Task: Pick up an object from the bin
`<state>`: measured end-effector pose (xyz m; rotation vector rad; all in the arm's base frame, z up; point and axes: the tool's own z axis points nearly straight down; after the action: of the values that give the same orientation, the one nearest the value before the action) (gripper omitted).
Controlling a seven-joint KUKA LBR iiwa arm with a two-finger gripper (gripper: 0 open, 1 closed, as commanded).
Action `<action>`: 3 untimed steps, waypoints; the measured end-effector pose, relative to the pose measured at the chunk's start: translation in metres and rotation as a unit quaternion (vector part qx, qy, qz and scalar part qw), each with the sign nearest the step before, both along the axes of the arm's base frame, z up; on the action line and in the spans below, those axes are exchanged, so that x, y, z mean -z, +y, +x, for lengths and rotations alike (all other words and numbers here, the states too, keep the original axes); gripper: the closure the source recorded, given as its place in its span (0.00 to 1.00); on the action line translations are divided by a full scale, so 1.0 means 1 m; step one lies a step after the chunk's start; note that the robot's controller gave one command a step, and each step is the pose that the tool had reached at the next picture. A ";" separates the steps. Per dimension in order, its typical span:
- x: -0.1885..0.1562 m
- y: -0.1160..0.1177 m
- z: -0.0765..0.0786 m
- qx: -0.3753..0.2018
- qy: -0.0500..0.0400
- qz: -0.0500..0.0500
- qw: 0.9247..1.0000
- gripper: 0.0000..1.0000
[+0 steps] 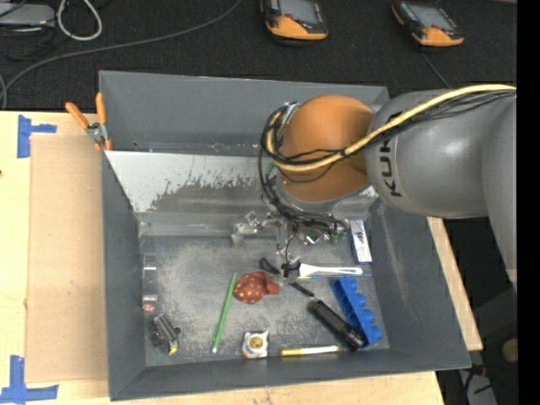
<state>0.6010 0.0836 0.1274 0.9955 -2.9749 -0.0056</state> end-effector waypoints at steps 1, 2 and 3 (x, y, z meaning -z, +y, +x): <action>0.050 -0.004 0.009 -0.175 -0.004 0.001 0.985 0.00; 0.056 0.001 -0.002 -0.158 -0.003 0.003 0.987 1.00; 0.056 0.001 -0.002 -0.158 -0.003 0.003 0.987 1.00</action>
Offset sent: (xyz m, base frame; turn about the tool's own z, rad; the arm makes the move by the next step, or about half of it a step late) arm -0.0028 -0.0002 -0.0574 -0.3217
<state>0.5994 0.0848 0.0714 1.4561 -2.7861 -0.0093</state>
